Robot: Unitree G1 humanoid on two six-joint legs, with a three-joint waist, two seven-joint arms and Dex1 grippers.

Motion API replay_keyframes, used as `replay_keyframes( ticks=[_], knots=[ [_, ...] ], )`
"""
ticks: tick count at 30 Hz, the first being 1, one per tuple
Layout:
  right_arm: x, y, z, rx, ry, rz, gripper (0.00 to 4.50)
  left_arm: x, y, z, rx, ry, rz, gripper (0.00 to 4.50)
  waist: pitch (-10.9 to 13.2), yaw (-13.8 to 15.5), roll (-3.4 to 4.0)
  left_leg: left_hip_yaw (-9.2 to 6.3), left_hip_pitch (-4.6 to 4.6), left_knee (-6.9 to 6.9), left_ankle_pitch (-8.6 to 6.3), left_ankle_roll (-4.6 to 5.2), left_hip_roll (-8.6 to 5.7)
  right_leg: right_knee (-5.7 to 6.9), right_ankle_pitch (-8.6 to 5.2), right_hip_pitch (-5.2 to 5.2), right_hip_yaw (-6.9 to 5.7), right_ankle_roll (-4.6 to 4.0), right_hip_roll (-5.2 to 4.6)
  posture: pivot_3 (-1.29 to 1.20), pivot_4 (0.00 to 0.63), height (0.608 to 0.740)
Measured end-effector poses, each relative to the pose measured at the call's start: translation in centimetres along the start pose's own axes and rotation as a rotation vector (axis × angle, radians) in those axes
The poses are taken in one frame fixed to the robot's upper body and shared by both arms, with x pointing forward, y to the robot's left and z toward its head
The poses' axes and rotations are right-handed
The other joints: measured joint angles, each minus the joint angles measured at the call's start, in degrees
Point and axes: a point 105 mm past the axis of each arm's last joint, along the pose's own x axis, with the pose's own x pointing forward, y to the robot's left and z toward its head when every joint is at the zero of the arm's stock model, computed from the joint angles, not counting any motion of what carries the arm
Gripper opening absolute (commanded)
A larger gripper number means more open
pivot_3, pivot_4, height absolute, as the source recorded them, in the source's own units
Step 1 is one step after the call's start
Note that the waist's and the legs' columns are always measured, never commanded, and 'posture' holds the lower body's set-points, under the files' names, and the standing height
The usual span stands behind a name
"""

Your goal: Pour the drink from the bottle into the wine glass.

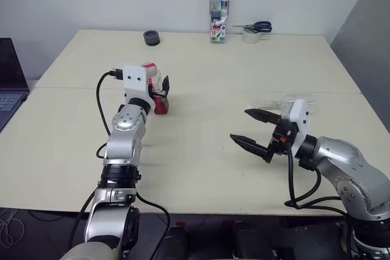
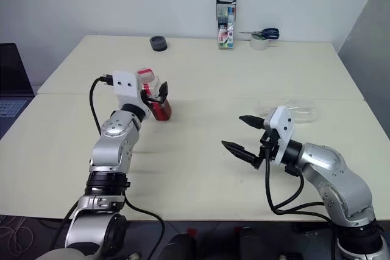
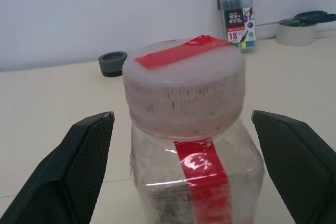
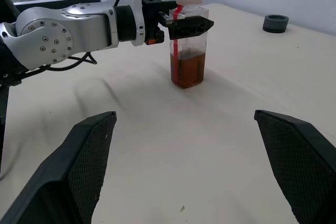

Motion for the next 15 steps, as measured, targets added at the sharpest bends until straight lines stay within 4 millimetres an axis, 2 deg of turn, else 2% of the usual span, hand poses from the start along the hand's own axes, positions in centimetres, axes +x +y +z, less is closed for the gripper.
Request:
replay_keyframes(
  ticks=[9, 12, 15],
  knots=[
    [0.13, 0.04, 0.21, 0.012, -0.003, 0.009, 4.5, 0.32, 0.08, -0.17, -0.005, 0.028, 0.015, 4.47, 0.0, 0.0, 0.0, 0.0, -0.01, 0.0, 0.01, -0.02, 0.0, -0.02, 0.0, 0.0, 0.0, 0.0, -0.01, 0.0, 0.15, 0.74],
    [0.16, -0.02, 0.34, 0.008, -0.005, 0.008, 4.5, 0.32, 0.06, -0.27, -0.007, 0.035, 0.013, 3.9, 0.0, 0.0, 0.0, 0.0, -0.01, 0.0, 0.01, -0.02, 0.0, -0.02, 0.0, 0.0, 0.0, 0.0, -0.01, 0.0, 0.15, 0.74],
    [0.2, -0.12, 0.57, -0.002, -0.007, 0.007, 4.5, 0.31, -0.04, -0.42, -0.01, 0.044, 0.005, 2.93, 0.0, 0.0, 0.0, 0.0, -0.02, 0.0, 0.01, -0.01, 0.0, -0.02, 0.0, 0.0, 0.0, 0.0, -0.01, 0.0, 0.15, 0.74]
  ],
)
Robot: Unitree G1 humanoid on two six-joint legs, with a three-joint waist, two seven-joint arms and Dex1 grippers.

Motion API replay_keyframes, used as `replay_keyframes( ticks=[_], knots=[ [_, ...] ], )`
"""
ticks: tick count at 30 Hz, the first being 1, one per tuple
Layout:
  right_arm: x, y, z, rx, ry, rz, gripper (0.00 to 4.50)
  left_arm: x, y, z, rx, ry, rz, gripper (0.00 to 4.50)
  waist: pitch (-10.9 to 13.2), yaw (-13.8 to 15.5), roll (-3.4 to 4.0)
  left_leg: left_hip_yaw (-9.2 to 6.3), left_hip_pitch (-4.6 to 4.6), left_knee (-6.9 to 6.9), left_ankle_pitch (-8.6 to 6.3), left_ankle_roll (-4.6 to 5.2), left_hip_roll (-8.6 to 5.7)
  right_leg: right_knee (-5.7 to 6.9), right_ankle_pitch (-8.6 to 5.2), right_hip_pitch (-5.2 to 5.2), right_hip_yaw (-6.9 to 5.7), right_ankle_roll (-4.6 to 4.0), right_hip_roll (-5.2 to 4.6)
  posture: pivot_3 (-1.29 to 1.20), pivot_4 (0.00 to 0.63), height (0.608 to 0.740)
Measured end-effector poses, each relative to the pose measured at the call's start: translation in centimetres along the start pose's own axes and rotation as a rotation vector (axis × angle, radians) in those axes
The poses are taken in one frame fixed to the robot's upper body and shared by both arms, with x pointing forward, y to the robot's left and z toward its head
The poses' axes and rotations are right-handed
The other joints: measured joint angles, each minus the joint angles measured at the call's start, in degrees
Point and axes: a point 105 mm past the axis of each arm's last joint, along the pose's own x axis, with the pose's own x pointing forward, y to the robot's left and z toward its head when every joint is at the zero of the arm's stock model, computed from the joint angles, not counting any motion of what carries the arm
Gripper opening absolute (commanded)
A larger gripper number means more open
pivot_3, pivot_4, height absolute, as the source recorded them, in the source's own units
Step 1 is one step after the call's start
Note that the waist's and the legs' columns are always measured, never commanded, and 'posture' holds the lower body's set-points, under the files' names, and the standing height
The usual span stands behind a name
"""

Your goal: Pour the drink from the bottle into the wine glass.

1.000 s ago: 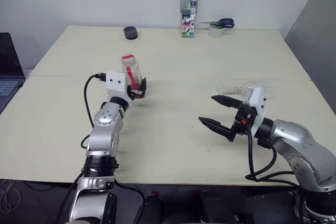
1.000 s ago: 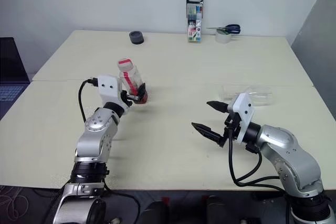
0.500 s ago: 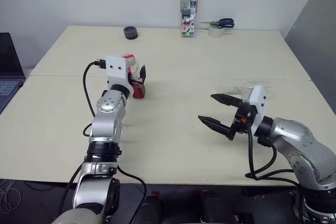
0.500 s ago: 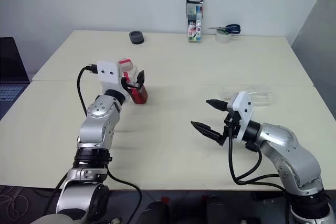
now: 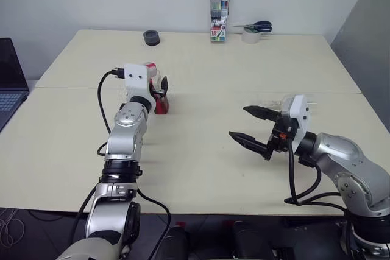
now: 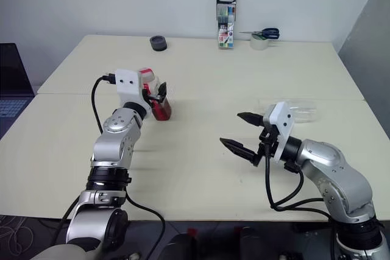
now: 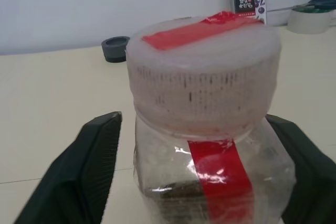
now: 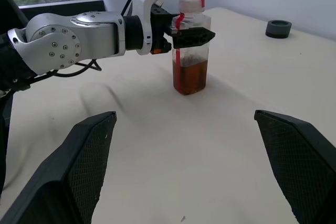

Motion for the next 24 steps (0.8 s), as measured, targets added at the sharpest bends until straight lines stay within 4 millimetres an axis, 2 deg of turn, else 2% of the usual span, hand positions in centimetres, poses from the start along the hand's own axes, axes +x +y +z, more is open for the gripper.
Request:
replay_keyframes(
  ticks=[3, 4, 11, 14, 18, 22, 24],
  knots=[
    [0.0, 0.0, 0.1, -0.002, -0.002, 0.0, 4.5, 0.0, -0.3, 0.0, -0.008, 0.0, -0.015, 2.02, 0.0, 0.0, 0.0, 0.01, 0.0, 0.0, 0.0, 0.0, 0.0, 0.0, 0.0, 0.0, 0.01, 0.0, 0.0, 0.0, 0.15, 0.74],
    [0.0, 0.0, 0.1, -0.002, -0.002, 0.0, 4.5, 0.0, -0.4, 0.0, -0.009, 0.0, -0.016, 1.89, 0.0, 0.0, 0.0, 0.02, 0.01, 0.0, 0.0, -0.01, 0.0, 0.0, 0.0, 0.0, 0.02, 0.0, 0.0, 0.0, 0.15, 0.74],
    [0.0, -0.1, 0.0, 0.001, 0.0, -0.002, 4.5, -0.1, -0.4, -0.1, -0.018, -0.008, -0.026, 1.85, 0.0, -0.1, 0.0, 0.02, 0.01, 0.0, 0.0, -0.01, 0.0, -0.01, 0.0, 0.0, 0.03, 0.0, 0.0, 0.0, 0.15, 0.74],
    [0.0, -0.2, 0.0, -0.003, 0.002, -0.006, 4.5, -0.6, -1.0, -0.1, -0.05, -0.025, -0.086, 1.85, 0.0, 0.0, 0.0, 0.01, -0.01, 0.0, 0.04, -0.08, 0.0, -0.01, 0.0, -0.01, 0.01, 0.0, -0.02, 0.0, 0.15, 0.74],
    [-0.1, -0.4, 0.2, -0.012, 0.003, -0.033, 4.5, -1.3, -3.9, 0.6, -0.105, -0.055, -0.327, 1.84, 0.0, 0.1, -0.01, 0.01, -0.08, 0.01, 0.11, -0.2, -0.03, -0.05, 0.01, -0.01, -0.01, 0.01, -0.03, 0.0, 0.15, 0.74],
    [-0.5, -0.4, 1.4, -0.018, -0.02, -0.074, 4.5, -2.8, -7.9, 1.0, -0.063, -0.054, -0.641, 1.83, 0.0, 0.0, -0.01, 0.03, -0.07, -0.02, 0.11, -0.19, -0.02, -0.08, 0.01, -0.01, 0.01, 0.01, -0.02, 0.0, 0.15, 0.74],
    [-0.3, -0.2, 1.7, -0.019, -0.018, -0.087, 4.5, -3.5, -9.0, 0.9, -0.053, -0.049, -0.749, 1.83, 0.0, -0.1, 0.0, 0.02, -0.06, -0.03, 0.1, -0.18, 0.0, -0.08, 0.01, -0.02, 0.0, 0.01, 0.0, 0.0, 0.15, 0.74]
  ],
)
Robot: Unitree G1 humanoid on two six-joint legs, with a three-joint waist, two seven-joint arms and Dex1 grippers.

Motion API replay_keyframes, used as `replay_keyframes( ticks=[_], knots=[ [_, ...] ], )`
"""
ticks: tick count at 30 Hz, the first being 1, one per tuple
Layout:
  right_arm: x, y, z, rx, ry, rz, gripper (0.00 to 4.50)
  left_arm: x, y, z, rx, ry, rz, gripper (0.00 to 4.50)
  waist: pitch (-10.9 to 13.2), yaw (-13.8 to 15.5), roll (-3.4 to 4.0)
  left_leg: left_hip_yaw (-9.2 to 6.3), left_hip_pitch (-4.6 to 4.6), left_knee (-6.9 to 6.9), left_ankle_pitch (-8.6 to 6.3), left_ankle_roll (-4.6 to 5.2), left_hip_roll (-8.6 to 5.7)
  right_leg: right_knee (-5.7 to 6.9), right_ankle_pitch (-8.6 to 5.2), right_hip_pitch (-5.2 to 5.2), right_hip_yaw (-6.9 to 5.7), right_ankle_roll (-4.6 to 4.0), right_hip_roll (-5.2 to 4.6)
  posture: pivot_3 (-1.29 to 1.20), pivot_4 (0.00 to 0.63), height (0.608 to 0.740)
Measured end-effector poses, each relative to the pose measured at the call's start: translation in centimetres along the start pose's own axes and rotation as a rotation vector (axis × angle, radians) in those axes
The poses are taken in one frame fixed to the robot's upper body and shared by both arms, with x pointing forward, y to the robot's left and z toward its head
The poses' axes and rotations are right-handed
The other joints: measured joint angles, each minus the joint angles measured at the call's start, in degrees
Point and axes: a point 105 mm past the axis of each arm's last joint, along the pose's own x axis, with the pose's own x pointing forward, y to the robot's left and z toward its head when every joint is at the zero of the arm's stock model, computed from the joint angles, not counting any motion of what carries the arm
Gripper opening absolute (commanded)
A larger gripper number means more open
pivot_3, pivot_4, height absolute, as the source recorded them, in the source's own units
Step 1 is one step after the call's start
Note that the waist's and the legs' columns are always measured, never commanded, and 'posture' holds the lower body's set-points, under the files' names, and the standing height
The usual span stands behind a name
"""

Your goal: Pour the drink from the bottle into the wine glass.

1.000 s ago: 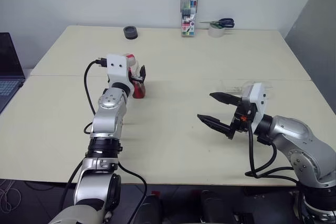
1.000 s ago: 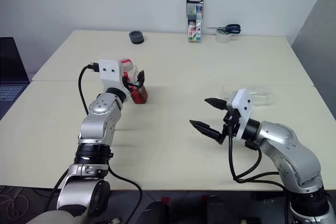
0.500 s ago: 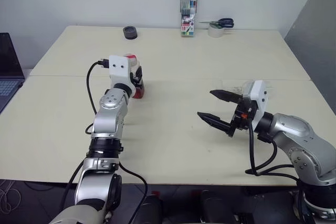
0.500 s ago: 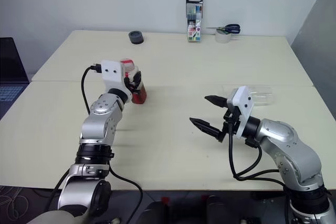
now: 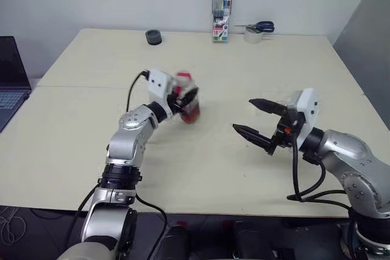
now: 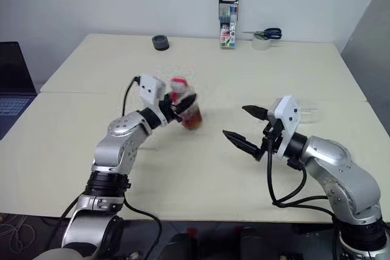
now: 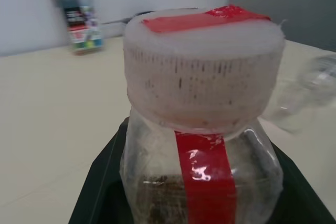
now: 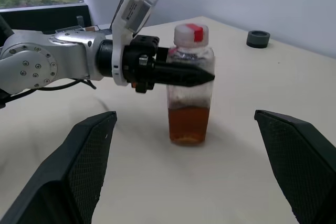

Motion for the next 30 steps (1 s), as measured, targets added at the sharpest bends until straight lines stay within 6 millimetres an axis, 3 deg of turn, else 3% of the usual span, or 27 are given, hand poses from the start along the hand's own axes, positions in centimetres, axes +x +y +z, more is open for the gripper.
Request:
replay_keyframes(
  ticks=[7, 15, 24, 30],
  knots=[
    [2.2, -0.2, 1.4, -0.013, 0.02, -0.096, 4.5, 0.8, -4.5, 1.5, 0.109, -0.01, -0.394, 1.83, 0.0, -0.1, 0.04, 0.02, -0.01, -0.02, -0.07, 0.13, 0.02, 0.04, 0.0, -0.06, 0.02, -0.01, 0.05, 0.0, 0.15, 0.74],
    [4.8, 0.4, 2.1, -0.013, -0.005, -0.133, 4.5, 1.2, -6.0, 1.8, 0.145, -0.022, -0.562, 1.83, 0.0, -0.2, 0.05, 0.01, -0.05, -0.02, -0.12, 0.21, 0.01, 0.02, 0.0, -0.1, 0.03, -0.01, 0.04, 0.0, 0.15, 0.74],
    [5.6, -0.3, 1.3, -0.008, 0.008, -0.195, 4.5, 1.0, -6.2, 1.5, 0.148, -0.02, -0.595, 1.83, 0.0, -0.2, 0.06, 0.0, -0.06, -0.03, -0.12, 0.22, 0.01, 0.04, 0.0, -0.13, 0.03, -0.01, 0.04, 0.0, 0.15, 0.74],
    [6.2, 0.5, 1.2, 0.009, -0.01, -0.152, 2.47, 1.0, -6.0, 1.5, 0.149, -0.017, -0.587, 1.83, 0.0, -0.2, 0.06, -0.01, -0.06, -0.03, -0.12, 0.22, 0.01, 0.06, 0.0, -0.14, 0.04, -0.01, 0.04, 0.0, 0.15, 0.74]
  ],
)
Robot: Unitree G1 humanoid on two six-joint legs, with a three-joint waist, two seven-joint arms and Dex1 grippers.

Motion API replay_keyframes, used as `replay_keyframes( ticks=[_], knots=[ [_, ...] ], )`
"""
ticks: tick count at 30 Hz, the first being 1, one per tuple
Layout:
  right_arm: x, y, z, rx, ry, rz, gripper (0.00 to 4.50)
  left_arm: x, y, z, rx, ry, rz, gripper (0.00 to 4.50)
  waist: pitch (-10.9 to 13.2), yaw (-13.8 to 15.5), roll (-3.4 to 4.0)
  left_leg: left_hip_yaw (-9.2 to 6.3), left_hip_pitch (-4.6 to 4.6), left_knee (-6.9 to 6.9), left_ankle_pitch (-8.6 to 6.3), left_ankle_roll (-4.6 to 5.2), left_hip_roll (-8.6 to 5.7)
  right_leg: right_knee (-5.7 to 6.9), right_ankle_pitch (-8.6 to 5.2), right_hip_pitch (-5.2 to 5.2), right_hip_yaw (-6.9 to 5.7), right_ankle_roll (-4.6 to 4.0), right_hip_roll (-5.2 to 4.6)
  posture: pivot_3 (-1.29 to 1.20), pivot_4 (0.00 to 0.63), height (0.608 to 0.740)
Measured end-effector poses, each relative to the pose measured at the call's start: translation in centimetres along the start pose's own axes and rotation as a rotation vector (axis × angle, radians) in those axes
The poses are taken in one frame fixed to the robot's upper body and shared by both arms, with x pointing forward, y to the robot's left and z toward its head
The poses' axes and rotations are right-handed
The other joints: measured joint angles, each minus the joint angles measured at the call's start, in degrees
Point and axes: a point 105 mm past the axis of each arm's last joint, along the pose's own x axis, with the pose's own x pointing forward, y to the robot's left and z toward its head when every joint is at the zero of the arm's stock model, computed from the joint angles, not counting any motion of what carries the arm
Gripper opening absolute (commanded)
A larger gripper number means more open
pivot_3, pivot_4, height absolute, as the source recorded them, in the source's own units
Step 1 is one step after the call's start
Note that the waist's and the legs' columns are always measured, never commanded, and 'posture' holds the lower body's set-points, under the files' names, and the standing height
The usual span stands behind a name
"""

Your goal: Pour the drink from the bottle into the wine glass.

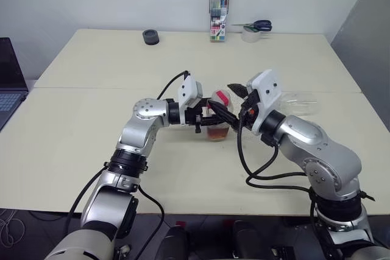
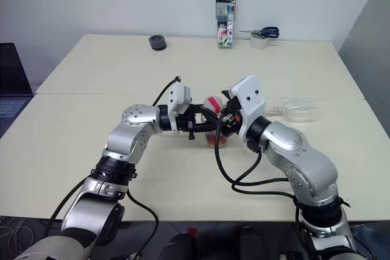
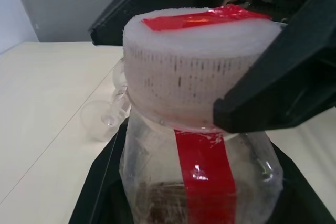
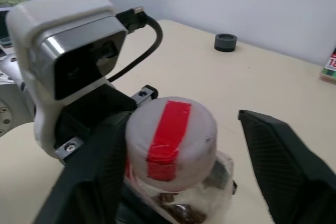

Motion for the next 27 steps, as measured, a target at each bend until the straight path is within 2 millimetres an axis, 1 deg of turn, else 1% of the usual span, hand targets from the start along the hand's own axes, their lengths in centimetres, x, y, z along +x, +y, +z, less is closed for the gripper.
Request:
replay_keyframes(
  ticks=[2, 6, 8, 11, 12, 15, 17, 18, 22, 25, 27],
  knots=[
    [0.1, 0.1, 0.0, 0.006, -0.005, 0.008, 1.91, 0.0, 0.0, 0.0, 0.0, 0.0, 0.003, 1.82, 0.0, 0.0, 0.0, 0.0, 0.0, 0.0, 0.0, 0.0, 0.0, 0.0, 0.0, 0.0, 0.0, 0.0, 0.0, 0.0, 0.15, 0.74],
    [0.0, 0.2, 0.0, -0.007, -0.015, 0.048, 1.91, 0.0, 0.0, 0.1, 0.003, 0.001, 0.002, 1.82, 0.0, 0.0, 0.0, 0.0, 0.0, 0.0, 0.0, 0.0, 0.0, 0.0, 0.0, 0.0, 0.0, 0.0, 0.0, 0.0, 0.15, 0.74],
    [-0.1, 0.1, 0.0, -0.033, -0.013, 0.108, 1.91, -0.1, -0.2, 0.1, 0.001, 0.002, -0.016, 1.82, 0.0, 0.0, 0.01, 0.01, 0.0, 0.01, 0.0, 0.01, -0.01, -0.01, 0.0, 0.01, 0.0, 0.0, 0.0, 0.0, 0.15, 0.74],
    [-0.1, -0.5, 0.4, -0.107, 0.042, 0.332, 1.91, -0.5, -0.6, 0.2, 0.009, 0.01, -0.061, 1.82, 0.1, -0.2, 0.1, 0.07, 0.04, 0.05, -0.01, 0.02, -0.02, -0.02, 0.02, 0.04, 0.01, 0.04, 0.01, 0.0, 0.15, 0.74],
    [0.0, -0.7, 0.6, -0.102, 0.06, 0.41, 1.91, -0.6, -0.7, 0.3, 0.014, 0.013, -0.074, 1.82, 0.1, -0.4, 0.11, 0.05, 0.09, 0.03, -0.01, 0.02, 0.02, -0.01, 0.02, 0.06, -0.01, 0.03, 0.05, 0.0, 0.15, 0.74],
    [0.4, -1.1, 0.8, -0.054, 0.08, 0.517, 1.91, -0.9, -0.8, 0.5, 0.005, 0.015, -0.085, 1.82, 0.1, -0.6, 0.12, 0.0, 0.07, -0.03, -0.01, 0.03, 0.05, 0.0, 0.0, 0.03, -0.05, -0.01, 0.07, 0.0, 0.15, 0.74],
    [0.5, -1.3, 0.7, -0.021, 0.085, 0.531, 2.64, -0.9, -0.8, 0.4, -0.015, 0.019, -0.085, 1.82, 0.1, -0.9, 0.12, -0.02, -0.01, -0.02, -0.01, 0.02, 0.02, -0.02, 0.0, 0.01, -0.05, -0.01, 0.01, 0.0, 0.15, 0.74],
    [0.7, -1.4, 0.6, -0.006, 0.079, 0.524, 2.94, -0.9, -0.7, 0.4, -0.016, 0.018, -0.082, 1.82, 0.1, -0.9, 0.12, -0.01, -0.07, 0.01, 0.0, 0.02, -0.01, -0.02, 0.0, -0.03, -0.04, -0.01, -0.02, 0.0, 0.15, 0.74],
    [0.5, -2.6, 0.9, -0.023, 0.045, 0.424, 4.33, -0.9, -0.4, 0.3, -0.035, 0.022, -0.055, 1.82, 0.1, -0.8, 0.12, -0.01, -0.19, 0.05, 0.0, 0.0, -0.08, 0.0, 0.01, -0.15, -0.01, 0.0, -0.13, 0.0, 0.15, 0.74],
    [-1.0, -2.9, 1.7, -0.112, 0.018, 0.332, 4.34, -1.0, -0.1, 0.3, -0.041, 0.024, -0.028, 1.82, 0.1, -0.6, 0.12, -0.05, -0.58, 0.12, 0.03, -0.05, -0.06, 0.09, 0.01, -0.54, -0.04, 0.0, -0.11, 0.0, 0.15, 0.74],
    [-2.1, -2.6, 1.8, -0.134, 0.002, 0.277, 4.34, -1.1, 0.3, 0.0, -0.038, 0.029, -0.001, 1.82, 0.1, -0.5, 0.12, -0.07, -0.62, 0.12, 0.1, -0.16, -0.05, 0.13, 0.01, -0.57, -0.06, -0.01, -0.11, 0.0, 0.15, 0.74]
  ],
)
